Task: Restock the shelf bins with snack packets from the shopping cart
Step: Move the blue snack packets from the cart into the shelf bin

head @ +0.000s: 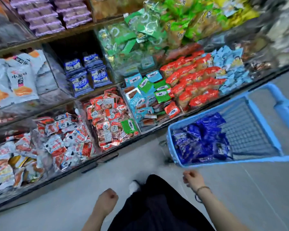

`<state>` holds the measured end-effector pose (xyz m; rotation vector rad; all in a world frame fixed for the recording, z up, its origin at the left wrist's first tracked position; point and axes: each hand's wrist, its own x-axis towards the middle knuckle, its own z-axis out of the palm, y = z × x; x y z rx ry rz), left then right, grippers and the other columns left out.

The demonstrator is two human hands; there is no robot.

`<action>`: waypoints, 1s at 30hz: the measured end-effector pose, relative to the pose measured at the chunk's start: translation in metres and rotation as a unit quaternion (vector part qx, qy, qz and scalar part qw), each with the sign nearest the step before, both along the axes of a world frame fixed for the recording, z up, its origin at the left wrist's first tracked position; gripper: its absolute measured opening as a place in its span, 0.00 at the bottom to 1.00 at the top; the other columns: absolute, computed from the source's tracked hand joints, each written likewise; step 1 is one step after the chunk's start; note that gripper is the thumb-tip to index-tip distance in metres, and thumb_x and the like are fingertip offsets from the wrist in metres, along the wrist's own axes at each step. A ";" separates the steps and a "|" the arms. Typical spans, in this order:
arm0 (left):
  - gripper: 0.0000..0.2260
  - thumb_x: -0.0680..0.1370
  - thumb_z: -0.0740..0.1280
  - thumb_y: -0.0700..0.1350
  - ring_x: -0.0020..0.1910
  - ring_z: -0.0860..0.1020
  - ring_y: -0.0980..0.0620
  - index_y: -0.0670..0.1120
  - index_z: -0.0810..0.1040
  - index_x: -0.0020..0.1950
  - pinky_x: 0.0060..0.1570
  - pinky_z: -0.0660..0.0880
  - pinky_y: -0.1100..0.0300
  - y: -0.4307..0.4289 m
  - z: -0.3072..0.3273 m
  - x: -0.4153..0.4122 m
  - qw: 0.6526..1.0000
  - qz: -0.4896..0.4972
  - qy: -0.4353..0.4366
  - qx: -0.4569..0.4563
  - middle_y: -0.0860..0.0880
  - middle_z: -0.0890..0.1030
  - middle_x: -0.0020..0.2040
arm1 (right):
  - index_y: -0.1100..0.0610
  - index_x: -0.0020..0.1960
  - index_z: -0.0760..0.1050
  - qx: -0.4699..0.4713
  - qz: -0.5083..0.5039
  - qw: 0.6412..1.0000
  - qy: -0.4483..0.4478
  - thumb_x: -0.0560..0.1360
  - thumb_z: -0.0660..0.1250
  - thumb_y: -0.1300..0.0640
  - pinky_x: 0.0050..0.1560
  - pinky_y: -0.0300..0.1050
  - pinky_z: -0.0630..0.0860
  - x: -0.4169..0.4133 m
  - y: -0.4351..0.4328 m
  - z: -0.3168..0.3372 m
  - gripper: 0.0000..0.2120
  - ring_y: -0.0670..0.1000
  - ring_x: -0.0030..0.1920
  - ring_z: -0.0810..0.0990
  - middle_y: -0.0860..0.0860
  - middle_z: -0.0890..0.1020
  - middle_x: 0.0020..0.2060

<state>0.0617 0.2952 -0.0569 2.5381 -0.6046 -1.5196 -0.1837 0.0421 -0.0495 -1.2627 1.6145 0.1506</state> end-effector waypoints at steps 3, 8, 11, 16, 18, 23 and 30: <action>0.08 0.77 0.60 0.42 0.51 0.78 0.46 0.46 0.71 0.39 0.51 0.72 0.59 -0.024 0.005 -0.019 1.000 -0.015 0.003 -0.008 0.45 0.80 0.48 | 0.58 0.30 0.65 -0.001 -0.021 1.000 0.022 0.76 0.59 0.70 0.33 0.42 0.62 -0.033 -0.017 -0.005 0.18 0.52 0.29 0.67 0.55 0.71 0.26; 0.11 0.78 0.59 0.44 0.54 0.77 0.46 0.51 0.63 0.36 0.48 0.70 0.60 -0.087 0.014 -0.038 0.995 -0.090 -0.021 -0.021 0.44 0.80 0.52 | 0.57 0.29 0.65 -0.014 0.016 0.998 0.053 0.76 0.58 0.64 0.37 0.44 0.66 -0.068 -0.071 0.002 0.17 0.53 0.33 0.70 0.56 0.73 0.28; 0.12 0.79 0.60 0.44 0.54 0.77 0.46 0.51 0.64 0.36 0.47 0.70 0.60 -0.131 0.013 -0.052 0.996 -0.075 -0.045 -0.028 0.45 0.80 0.52 | 0.57 0.32 0.68 -0.037 0.053 0.996 0.055 0.75 0.60 0.61 0.38 0.45 0.66 -0.087 -0.114 0.006 0.13 0.52 0.33 0.69 0.57 0.72 0.31; 0.07 0.78 0.60 0.42 0.50 0.77 0.47 0.47 0.69 0.39 0.43 0.66 0.62 -0.196 -0.004 -0.101 0.997 -0.024 -0.053 -0.040 0.45 0.79 0.49 | 0.60 0.39 0.74 -0.057 0.138 0.987 0.062 0.76 0.62 0.59 0.39 0.41 0.67 -0.124 -0.197 0.011 0.08 0.53 0.38 0.73 0.56 0.75 0.35; 0.06 0.78 0.60 0.43 0.54 0.77 0.46 0.48 0.68 0.41 0.47 0.68 0.61 -0.221 -0.013 -0.118 0.998 -0.035 -0.049 -0.035 0.45 0.79 0.52 | 0.59 0.38 0.73 -0.059 0.161 0.983 0.067 0.76 0.62 0.60 0.37 0.40 0.65 -0.135 -0.229 0.008 0.08 0.52 0.39 0.73 0.54 0.75 0.36; 0.05 0.77 0.64 0.43 0.53 0.78 0.45 0.46 0.68 0.49 0.46 0.70 0.59 -0.282 -0.034 -0.141 0.998 0.004 -0.046 -0.049 0.44 0.80 0.53 | 0.62 0.39 0.75 -0.035 0.152 0.985 0.073 0.75 0.65 0.62 0.39 0.43 0.68 -0.144 -0.284 -0.018 0.06 0.52 0.36 0.73 0.57 0.76 0.34; 0.24 0.77 0.64 0.43 0.29 0.78 0.50 0.42 0.59 0.71 0.23 0.69 0.62 -0.338 -0.098 -0.133 0.958 0.257 -0.087 -0.096 0.42 0.82 0.44 | 0.63 0.55 0.69 0.036 0.012 0.999 0.006 0.72 0.71 0.56 0.64 0.54 0.70 -0.094 -0.297 -0.098 0.18 0.57 0.58 0.75 0.57 0.75 0.52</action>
